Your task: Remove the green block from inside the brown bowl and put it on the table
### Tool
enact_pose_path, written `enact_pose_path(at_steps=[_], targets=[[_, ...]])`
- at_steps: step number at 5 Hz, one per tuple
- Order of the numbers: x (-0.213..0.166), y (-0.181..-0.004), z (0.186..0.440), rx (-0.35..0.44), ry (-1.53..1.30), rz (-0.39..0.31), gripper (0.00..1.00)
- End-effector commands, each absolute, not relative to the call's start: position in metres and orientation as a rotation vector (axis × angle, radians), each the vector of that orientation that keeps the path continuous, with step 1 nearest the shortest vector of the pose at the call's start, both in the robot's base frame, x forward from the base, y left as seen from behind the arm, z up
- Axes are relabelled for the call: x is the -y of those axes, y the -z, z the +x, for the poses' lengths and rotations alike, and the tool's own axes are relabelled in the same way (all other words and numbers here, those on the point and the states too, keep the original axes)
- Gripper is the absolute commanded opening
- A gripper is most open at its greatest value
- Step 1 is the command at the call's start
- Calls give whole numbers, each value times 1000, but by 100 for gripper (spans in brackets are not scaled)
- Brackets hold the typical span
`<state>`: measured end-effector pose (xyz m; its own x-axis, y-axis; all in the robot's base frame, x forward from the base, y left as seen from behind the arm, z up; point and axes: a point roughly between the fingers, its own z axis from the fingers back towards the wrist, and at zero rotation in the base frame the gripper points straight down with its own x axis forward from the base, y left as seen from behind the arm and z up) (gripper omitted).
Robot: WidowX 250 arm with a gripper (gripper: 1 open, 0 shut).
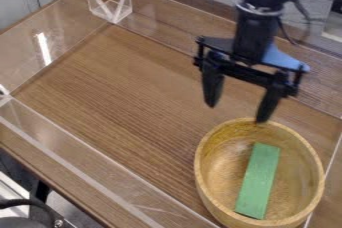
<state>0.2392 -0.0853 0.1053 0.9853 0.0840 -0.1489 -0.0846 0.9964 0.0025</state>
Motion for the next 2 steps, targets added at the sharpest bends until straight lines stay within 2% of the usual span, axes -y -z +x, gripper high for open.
enact_pose_path(at_steps=[1,2], targets=[[103,-124,236,-67,-77,-38,100],[114,-129,234,-65,-127,-42,100]])
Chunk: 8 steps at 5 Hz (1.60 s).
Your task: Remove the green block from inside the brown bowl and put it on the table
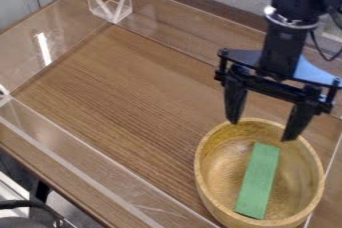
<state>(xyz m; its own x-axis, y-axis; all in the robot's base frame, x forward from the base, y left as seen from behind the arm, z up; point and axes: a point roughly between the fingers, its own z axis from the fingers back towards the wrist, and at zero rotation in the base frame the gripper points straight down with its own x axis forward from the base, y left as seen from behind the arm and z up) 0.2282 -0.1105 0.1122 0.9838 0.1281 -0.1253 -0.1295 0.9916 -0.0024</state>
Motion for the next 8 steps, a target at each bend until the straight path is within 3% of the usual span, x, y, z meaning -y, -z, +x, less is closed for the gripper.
enact_pose_path(at_steps=[1,5,8], targets=[[126,-132,231,-54,-174,-43,100],[122,-89,205,-3,-264,-74,100],[116,-80,215,21,-290,-114,100]])
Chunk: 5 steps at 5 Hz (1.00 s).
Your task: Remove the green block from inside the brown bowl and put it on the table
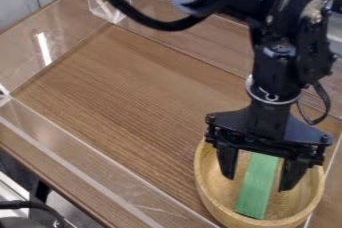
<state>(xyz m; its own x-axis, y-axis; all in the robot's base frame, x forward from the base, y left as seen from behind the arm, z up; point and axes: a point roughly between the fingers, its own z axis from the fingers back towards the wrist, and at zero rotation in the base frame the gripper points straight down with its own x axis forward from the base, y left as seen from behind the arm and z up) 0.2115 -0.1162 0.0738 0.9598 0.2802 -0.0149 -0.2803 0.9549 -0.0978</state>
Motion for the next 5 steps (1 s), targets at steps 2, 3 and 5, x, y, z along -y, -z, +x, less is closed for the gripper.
enact_pose_path(at_steps=[2,3,5], targets=[[122,-75,226,24,-274,-123,0],[117,-89,235,28,-288,-129,0],[72,-145,230,62,-263,-162,0]])
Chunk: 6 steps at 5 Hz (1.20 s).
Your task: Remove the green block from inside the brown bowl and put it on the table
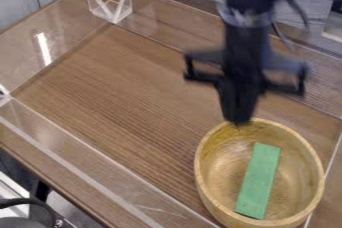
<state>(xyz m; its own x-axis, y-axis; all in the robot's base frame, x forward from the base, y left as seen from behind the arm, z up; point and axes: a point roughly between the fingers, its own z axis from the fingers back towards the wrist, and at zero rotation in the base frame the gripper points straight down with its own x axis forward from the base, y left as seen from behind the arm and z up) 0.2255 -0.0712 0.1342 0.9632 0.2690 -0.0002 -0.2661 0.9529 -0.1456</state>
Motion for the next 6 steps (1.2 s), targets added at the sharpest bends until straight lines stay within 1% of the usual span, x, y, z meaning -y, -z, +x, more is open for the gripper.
enact_pose_path(at_steps=[1,3,4,6], targets=[[71,-148,230,75,-238,-169,0],[100,-151,221,74,-214,-165,0],[103,-156,221,90,-297,-171,0],[113,-156,206,90,-267,-164,0]])
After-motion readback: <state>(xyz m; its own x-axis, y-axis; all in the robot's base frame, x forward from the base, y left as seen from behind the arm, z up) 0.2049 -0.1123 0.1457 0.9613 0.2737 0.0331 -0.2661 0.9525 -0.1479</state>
